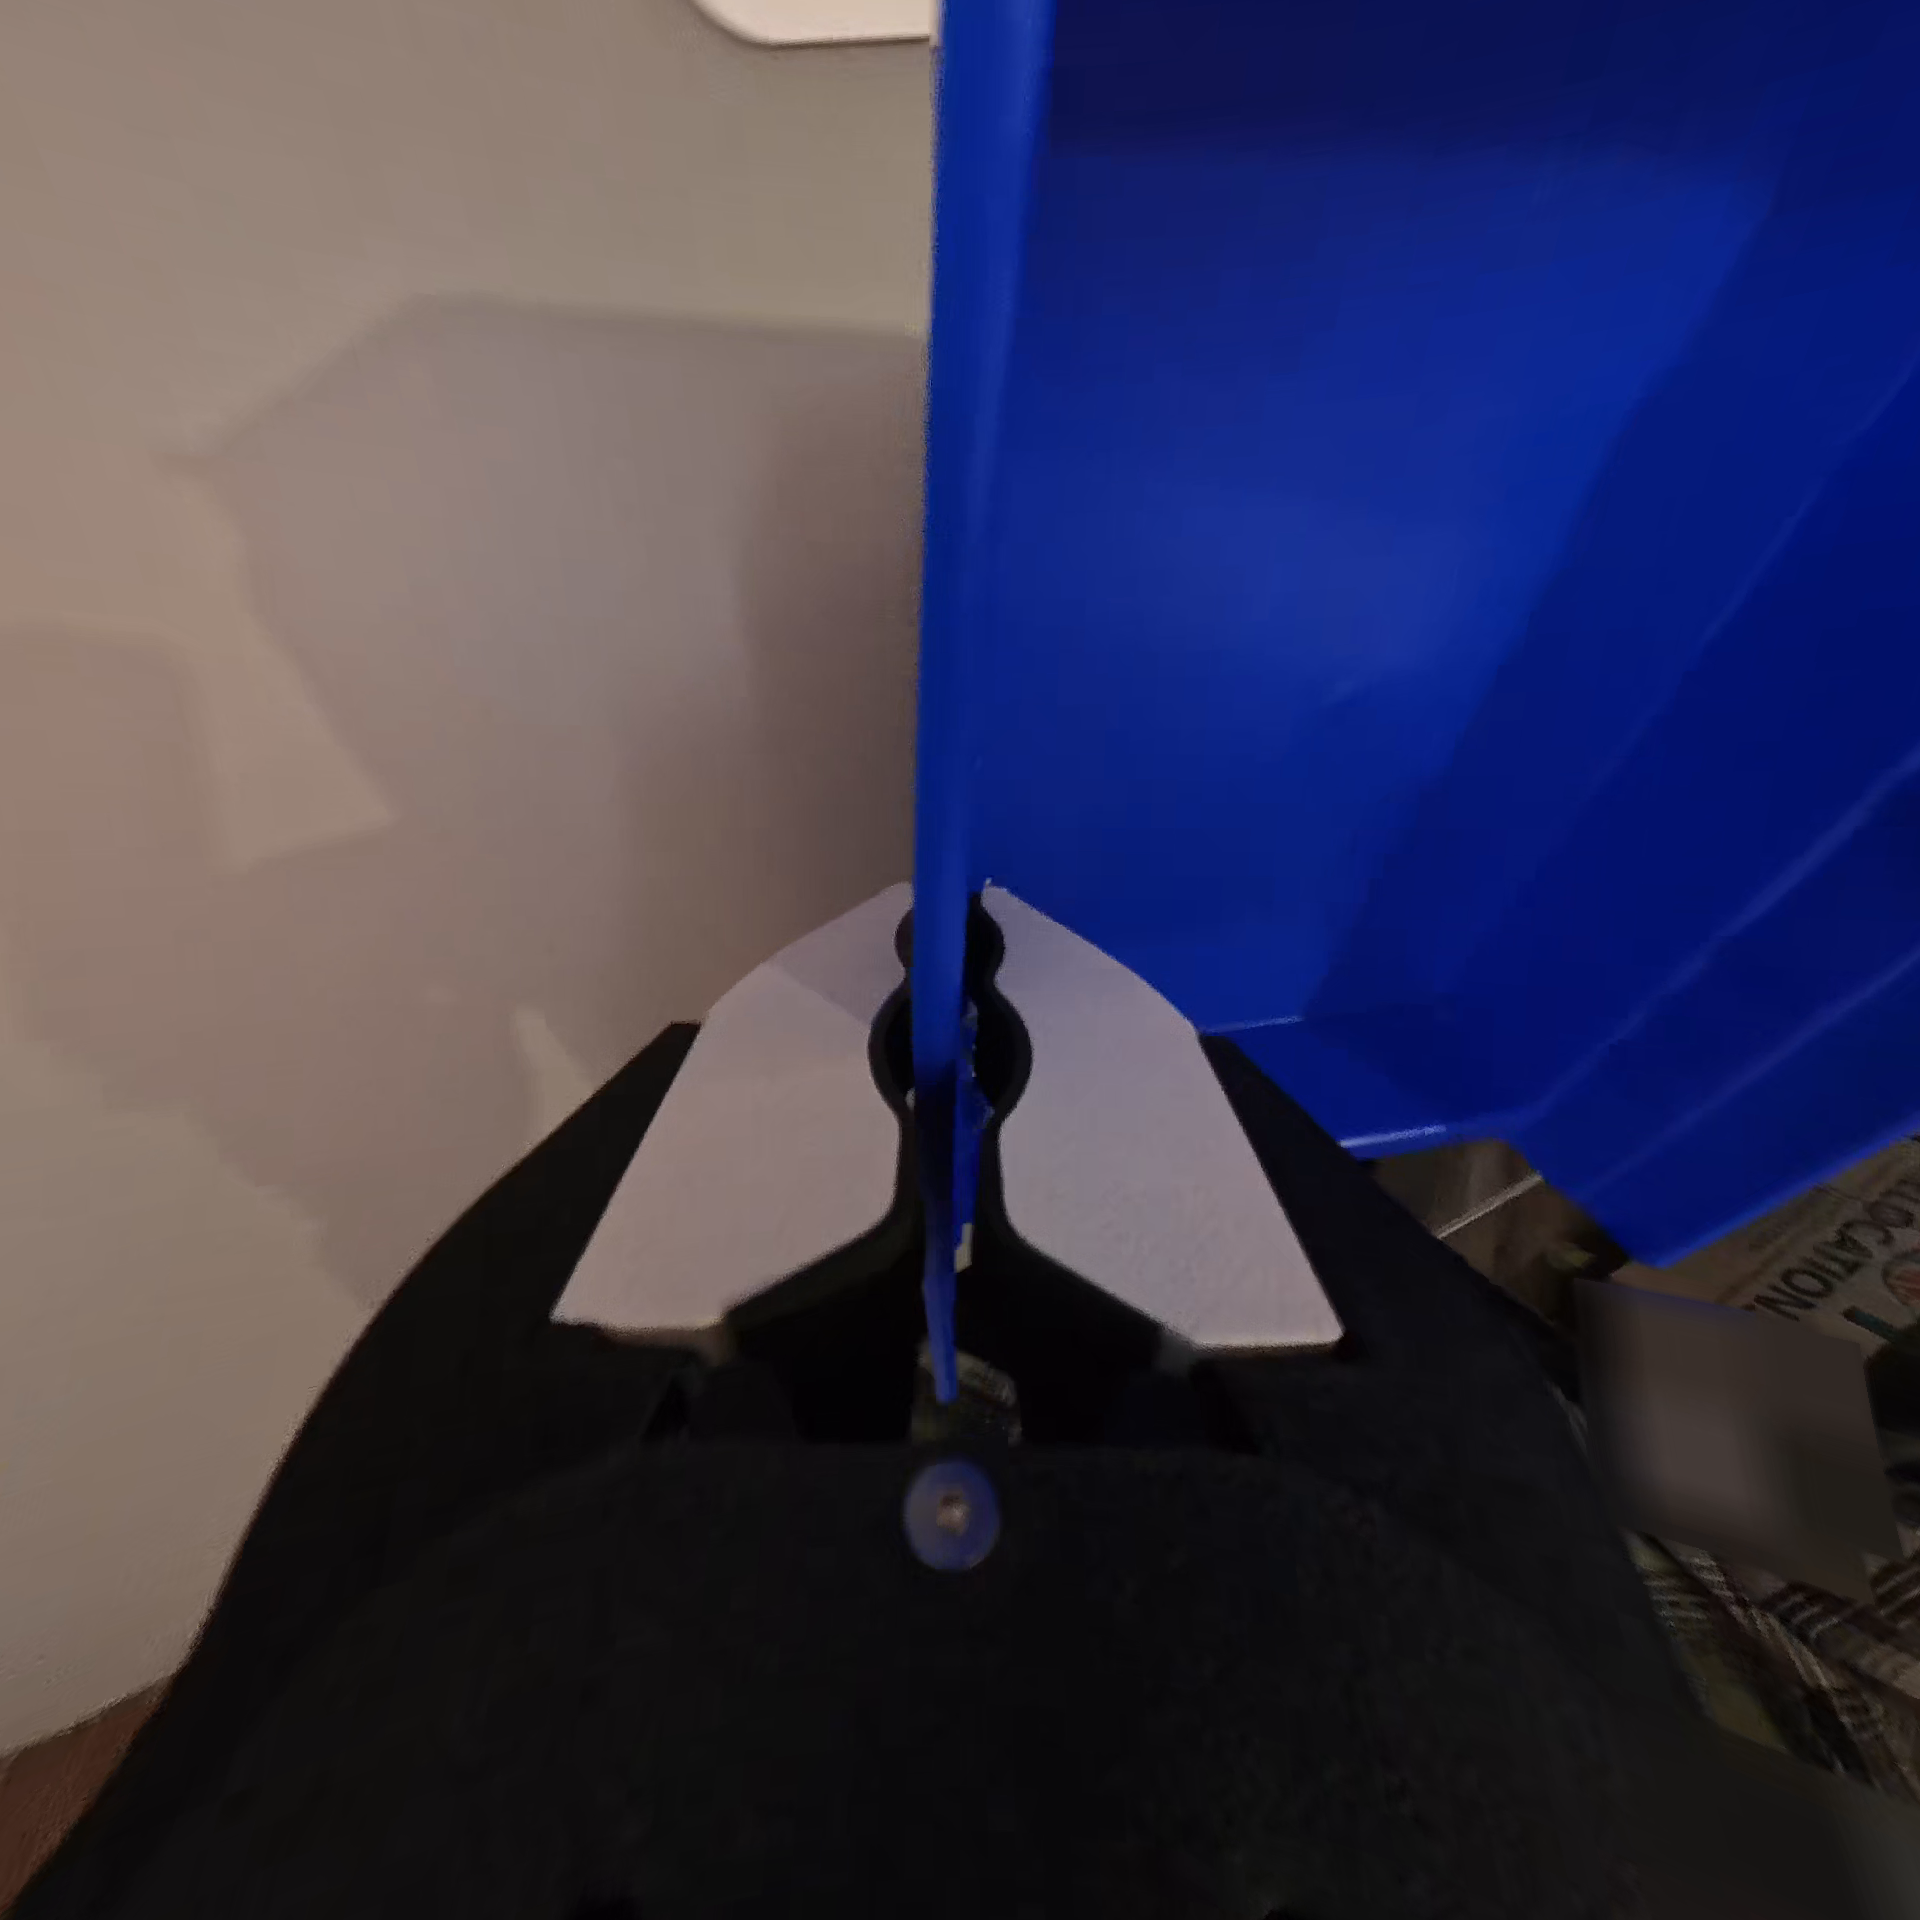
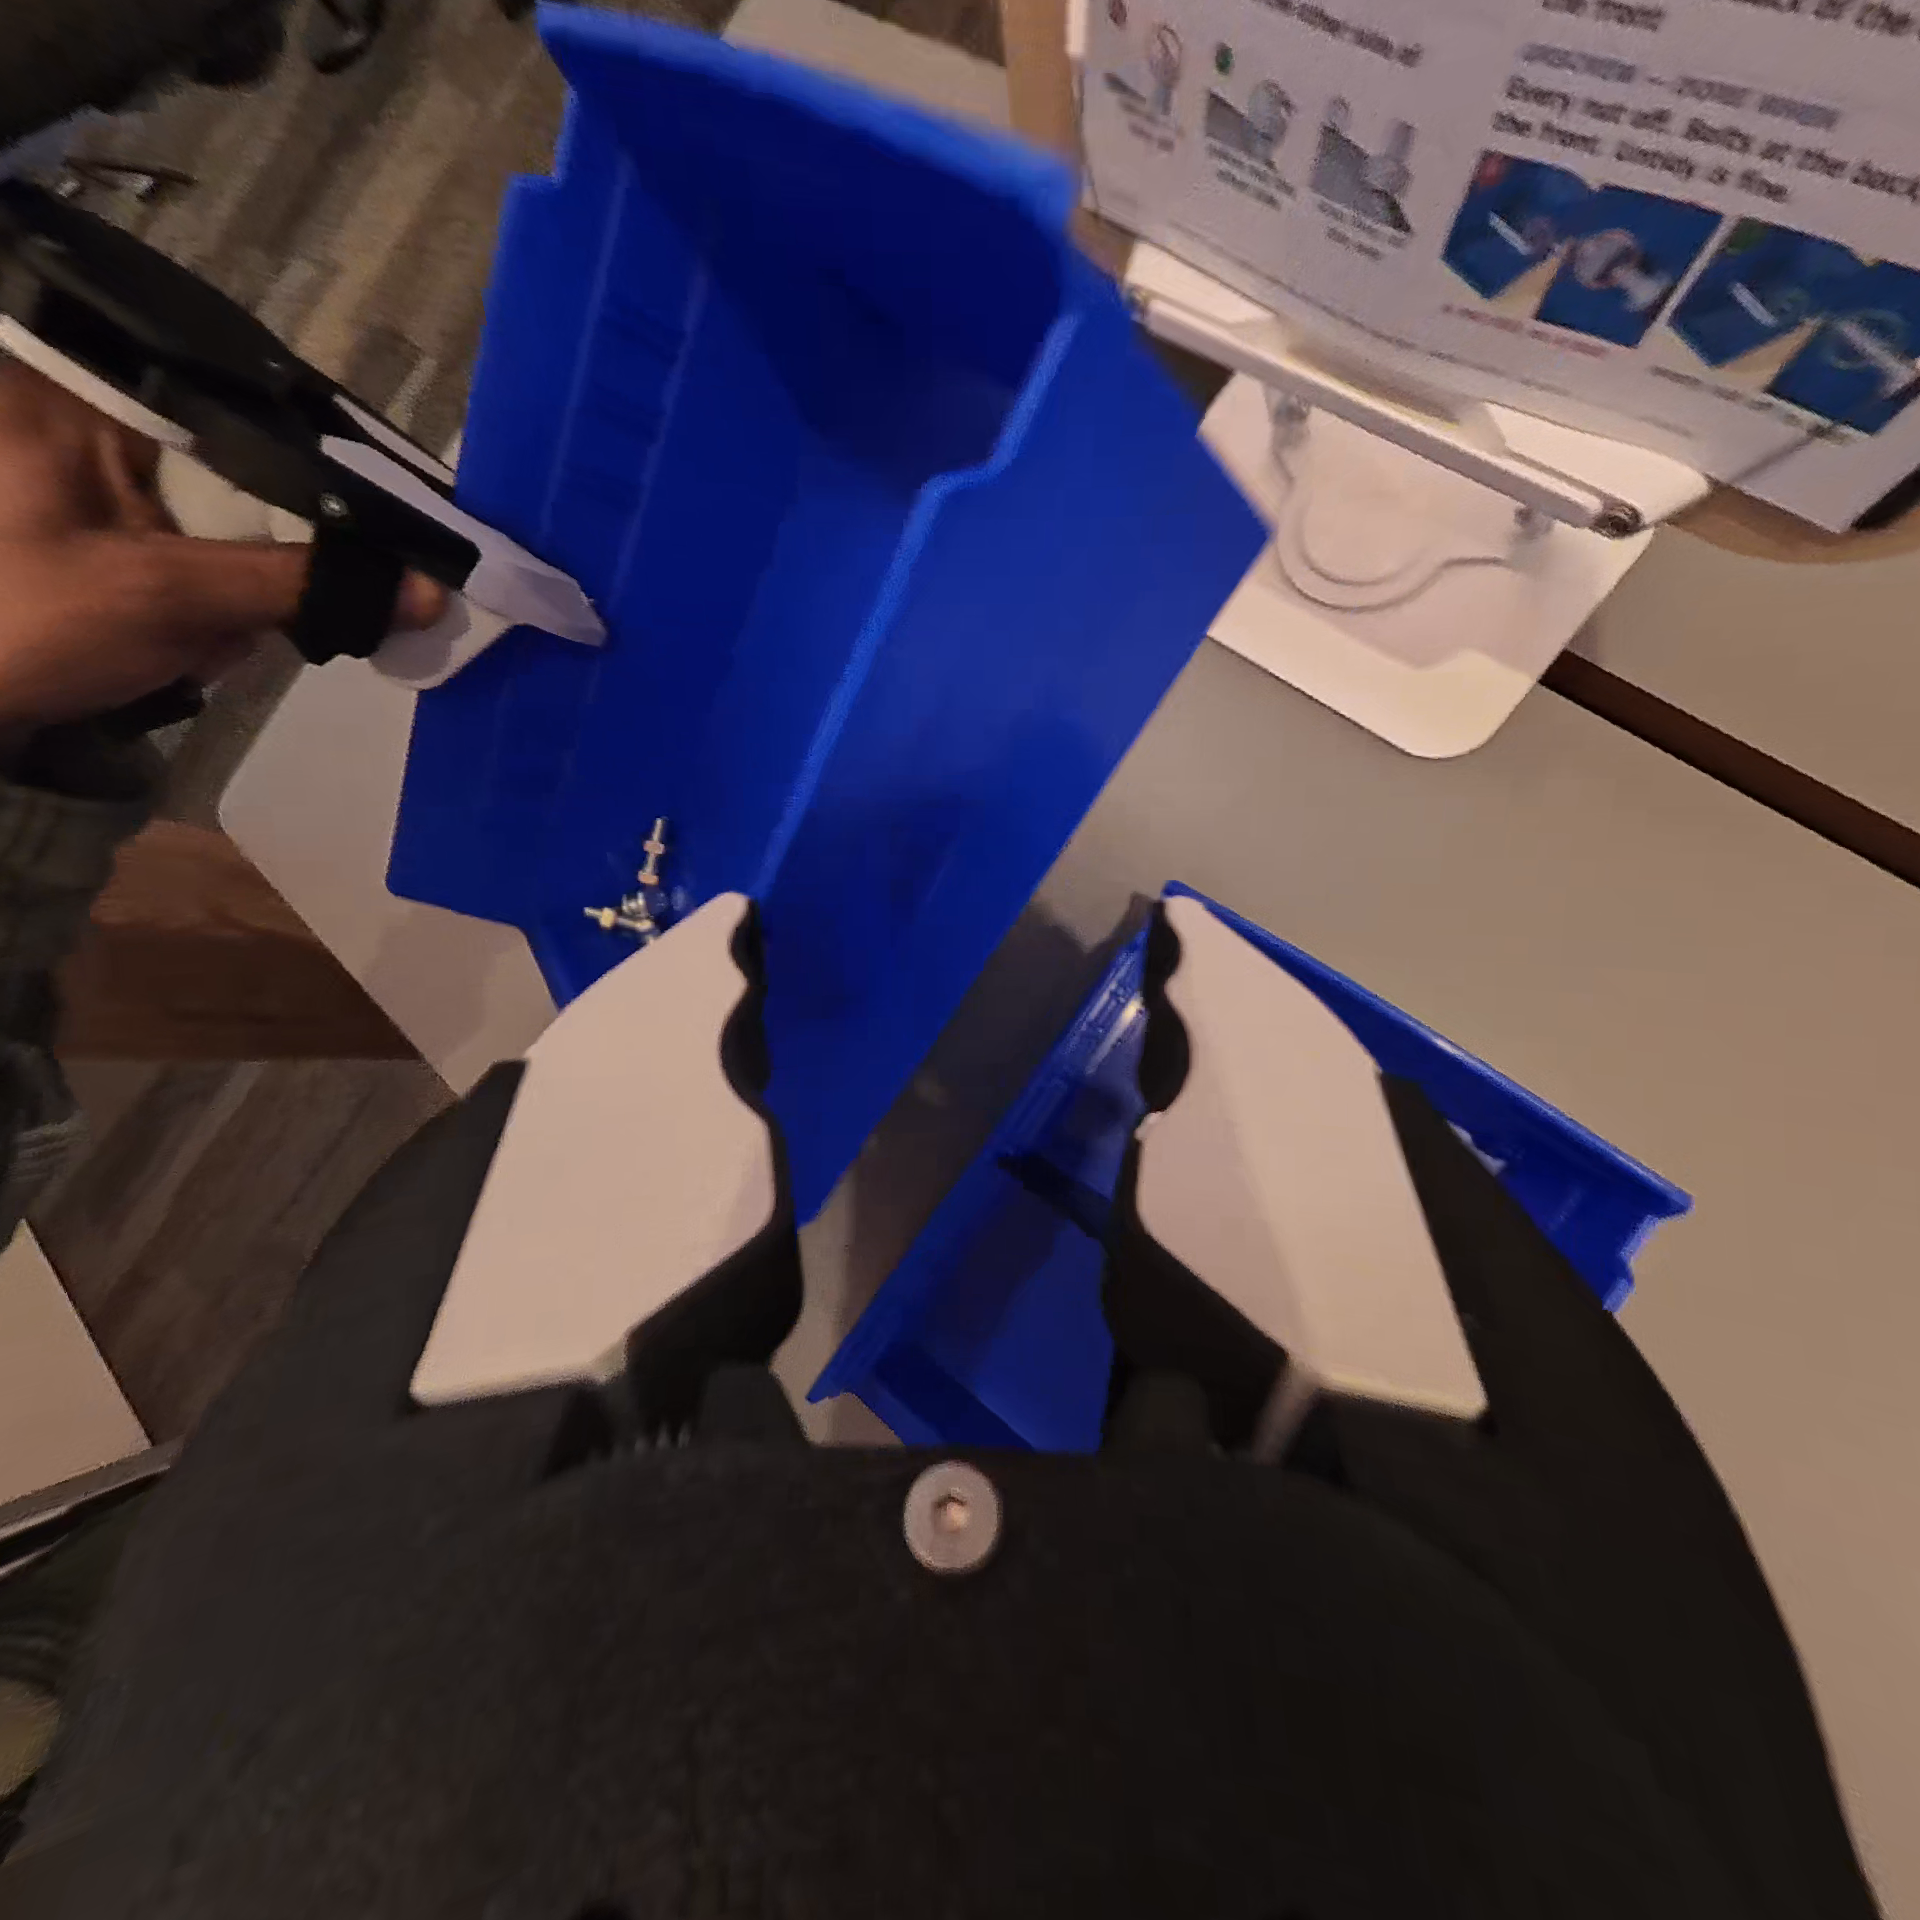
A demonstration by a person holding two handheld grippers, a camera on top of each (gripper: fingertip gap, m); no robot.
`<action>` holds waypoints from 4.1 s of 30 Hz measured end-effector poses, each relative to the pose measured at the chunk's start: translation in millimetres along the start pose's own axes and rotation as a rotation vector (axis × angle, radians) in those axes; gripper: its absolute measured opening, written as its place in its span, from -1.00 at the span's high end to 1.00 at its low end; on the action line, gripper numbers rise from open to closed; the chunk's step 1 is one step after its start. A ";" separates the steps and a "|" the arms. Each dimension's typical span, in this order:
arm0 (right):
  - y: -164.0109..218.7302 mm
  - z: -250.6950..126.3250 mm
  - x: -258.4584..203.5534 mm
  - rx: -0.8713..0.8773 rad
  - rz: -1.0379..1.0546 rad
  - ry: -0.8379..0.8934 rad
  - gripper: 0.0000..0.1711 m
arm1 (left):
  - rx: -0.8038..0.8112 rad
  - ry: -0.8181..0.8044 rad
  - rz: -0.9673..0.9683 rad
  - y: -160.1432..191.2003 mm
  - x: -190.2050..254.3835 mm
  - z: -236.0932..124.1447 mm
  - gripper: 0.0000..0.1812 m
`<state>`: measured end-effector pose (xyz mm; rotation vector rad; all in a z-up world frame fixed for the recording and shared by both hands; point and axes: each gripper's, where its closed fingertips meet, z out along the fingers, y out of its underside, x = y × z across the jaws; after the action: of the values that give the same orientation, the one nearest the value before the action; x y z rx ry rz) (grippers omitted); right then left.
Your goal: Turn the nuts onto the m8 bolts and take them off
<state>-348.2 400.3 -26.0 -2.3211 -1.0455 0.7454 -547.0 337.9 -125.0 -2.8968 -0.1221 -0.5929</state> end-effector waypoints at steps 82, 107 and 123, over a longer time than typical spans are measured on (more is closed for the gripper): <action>201.2 -21.9 157.4 -0.226 0.226 0.276 -0.15 | 0.075 -0.142 -0.092 87.1 -291.5 -83.8 0.39; 260.2 36.0 201.2 -0.396 0.479 0.281 0.97 | 0.233 0.711 0.554 247.6 102.1 26.5 0.27; 321.1 -49.1 295.0 -0.421 0.530 0.333 0.97 | 0.220 0.726 0.420 239.1 93.1 62.3 0.30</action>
<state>14.6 431.3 -270.8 -3.0057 -0.4659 0.3041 -410.0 119.7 -182.9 -2.2232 0.4704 -1.3703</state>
